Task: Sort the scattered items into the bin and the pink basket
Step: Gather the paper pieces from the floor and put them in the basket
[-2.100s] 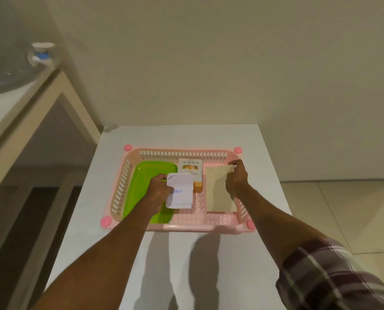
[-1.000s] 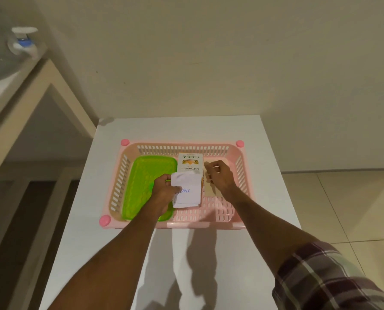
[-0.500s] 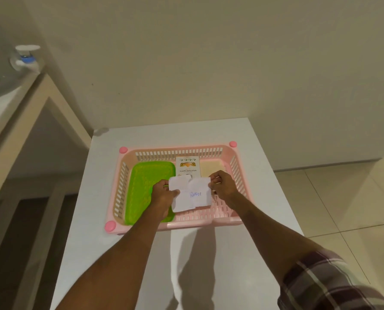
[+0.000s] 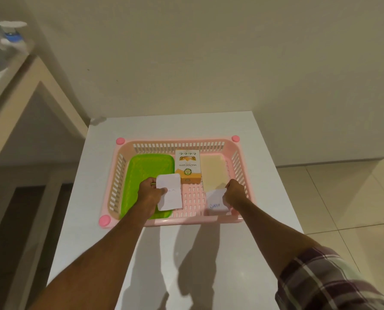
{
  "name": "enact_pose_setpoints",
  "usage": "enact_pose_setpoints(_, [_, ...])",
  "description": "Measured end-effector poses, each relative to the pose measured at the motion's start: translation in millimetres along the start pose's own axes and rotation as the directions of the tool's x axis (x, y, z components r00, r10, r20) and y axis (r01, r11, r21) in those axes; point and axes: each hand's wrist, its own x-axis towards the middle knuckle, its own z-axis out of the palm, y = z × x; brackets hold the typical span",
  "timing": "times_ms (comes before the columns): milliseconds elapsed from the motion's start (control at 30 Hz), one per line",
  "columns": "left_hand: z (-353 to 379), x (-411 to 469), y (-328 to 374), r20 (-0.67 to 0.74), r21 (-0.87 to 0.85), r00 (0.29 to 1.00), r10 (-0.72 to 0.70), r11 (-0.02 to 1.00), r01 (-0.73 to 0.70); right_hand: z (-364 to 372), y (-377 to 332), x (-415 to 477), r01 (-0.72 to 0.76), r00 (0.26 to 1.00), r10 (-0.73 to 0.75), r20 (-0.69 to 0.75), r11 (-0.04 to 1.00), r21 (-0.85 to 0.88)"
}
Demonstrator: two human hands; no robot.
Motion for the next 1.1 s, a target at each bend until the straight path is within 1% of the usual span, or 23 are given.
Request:
enact_pose_setpoints(100, [1,3,-2,0.000,-0.005,1.000,-0.011,1.000,0.011,4,3,1,0.053,0.997,-0.058,-0.045,0.993,-0.108])
enact_pose_setpoints(267, [9,2,0,0.019,-0.013,1.000,-0.013,1.000,0.014,3,-7,-5,0.032,0.991,-0.054,-0.120,0.983,-0.179])
enact_pose_setpoints(333, [13,1,1,0.032,-0.015,0.999,-0.012,1.000,0.012,4,-10,-10,0.035,0.987,-0.072,-0.145,0.970,-0.243])
enact_pose_setpoints(400, [17,0,2,0.044,-0.021,0.999,-0.014,1.000,0.015,6,-11,-12,0.033,0.988,-0.073,-0.133,0.960,-0.279])
enact_pose_setpoints(500, [18,0,3,0.056,-0.030,0.998,-0.019,0.999,0.021,6,-6,-13,0.034,0.995,-0.055,-0.078,0.967,-0.252])
enact_pose_setpoints(600, [17,1,4,0.052,-0.043,0.999,-0.017,0.999,0.020,4,-5,-14,0.042,0.995,-0.066,-0.069,0.952,-0.302])
enact_pose_setpoints(700, [17,1,5,0.048,-0.041,0.999,-0.018,0.999,0.020,2,-8,-15,0.127,0.983,-0.165,-0.082,0.928,-0.350])
enact_pose_setpoints(733, [18,0,5,0.050,-0.038,0.999,-0.018,0.999,0.020,2,-8,-15,0.177,0.975,-0.212,-0.063,0.921,-0.348])
enact_pose_setpoints(800, [20,-1,4,0.052,-0.031,0.998,-0.019,0.999,0.020,4,-8,-14,0.282,0.955,-0.296,0.020,0.886,-0.367])
enact_pose_setpoints(867, [21,-2,4,0.051,-0.024,0.998,-0.027,0.999,0.028,9,-6,-15,0.326,0.943,-0.325,0.077,0.849,-0.415])
enact_pose_setpoints(933, [21,-2,2,0.051,-0.019,0.998,-0.039,0.999,0.040,13,-2,-18,0.315,0.946,-0.315,0.077,0.836,-0.450])
enact_pose_setpoints(1033, [20,0,0,0.042,-0.015,0.998,-0.047,0.999,0.047,18,4,-23,0.305,0.944,-0.329,0.040,0.814,-0.495])
enact_pose_setpoints(1100, [19,0,-3,0.037,-0.013,0.998,-0.052,0.999,0.053,18,3,-25,0.274,0.953,-0.302,0.020,0.834,-0.479])
